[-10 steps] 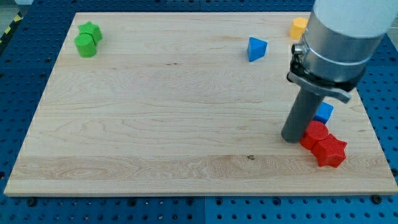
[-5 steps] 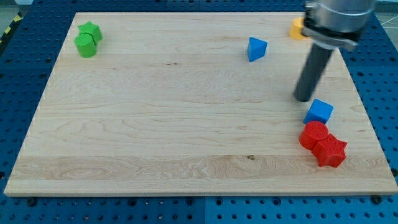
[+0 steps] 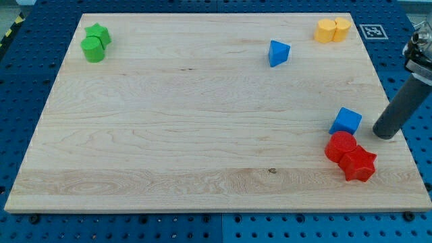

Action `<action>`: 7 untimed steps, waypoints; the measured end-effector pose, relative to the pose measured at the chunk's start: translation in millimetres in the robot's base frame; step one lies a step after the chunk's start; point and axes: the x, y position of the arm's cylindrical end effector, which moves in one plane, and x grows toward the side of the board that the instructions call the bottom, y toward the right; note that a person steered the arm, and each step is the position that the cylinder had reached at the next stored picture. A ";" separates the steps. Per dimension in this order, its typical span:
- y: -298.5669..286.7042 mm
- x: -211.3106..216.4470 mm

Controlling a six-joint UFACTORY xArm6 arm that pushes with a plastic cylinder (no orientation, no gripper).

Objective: Move the blue cube towards the center

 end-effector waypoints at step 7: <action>-63.1 -31.1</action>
